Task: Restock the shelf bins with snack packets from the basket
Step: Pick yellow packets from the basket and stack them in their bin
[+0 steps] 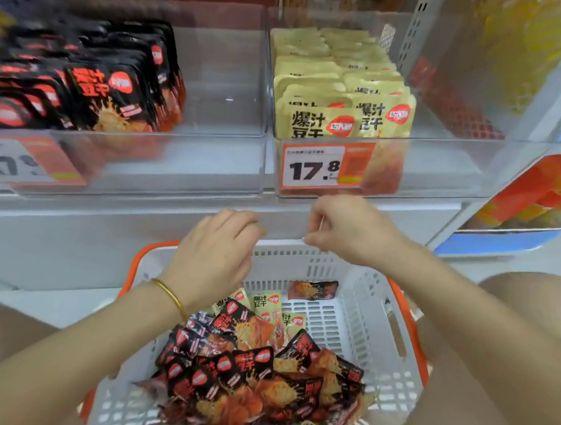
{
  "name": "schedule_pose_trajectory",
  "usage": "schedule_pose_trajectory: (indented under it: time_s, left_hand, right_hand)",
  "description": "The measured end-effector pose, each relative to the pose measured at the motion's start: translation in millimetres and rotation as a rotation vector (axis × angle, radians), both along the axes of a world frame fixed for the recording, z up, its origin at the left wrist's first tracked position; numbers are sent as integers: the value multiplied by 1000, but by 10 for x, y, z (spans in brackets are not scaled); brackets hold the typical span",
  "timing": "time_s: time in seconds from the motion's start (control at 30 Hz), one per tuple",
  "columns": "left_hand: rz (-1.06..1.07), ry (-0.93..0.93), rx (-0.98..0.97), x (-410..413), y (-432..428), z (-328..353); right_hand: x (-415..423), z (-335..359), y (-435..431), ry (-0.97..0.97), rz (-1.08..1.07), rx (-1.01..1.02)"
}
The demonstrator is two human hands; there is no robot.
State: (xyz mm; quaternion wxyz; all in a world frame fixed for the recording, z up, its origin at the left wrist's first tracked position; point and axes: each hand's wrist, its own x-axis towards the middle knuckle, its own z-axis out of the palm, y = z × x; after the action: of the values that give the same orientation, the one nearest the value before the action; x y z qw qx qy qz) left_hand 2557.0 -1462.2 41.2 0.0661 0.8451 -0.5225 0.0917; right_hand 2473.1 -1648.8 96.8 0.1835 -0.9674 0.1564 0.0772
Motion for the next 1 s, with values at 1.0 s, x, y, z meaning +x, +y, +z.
schedule_pose_trajectory:
  time_s: [1.0]
  left_hand:
    - [400, 507, 270, 335, 85, -571]
  right_hand:
    - [355, -1720, 355, -99, -506, 1050]
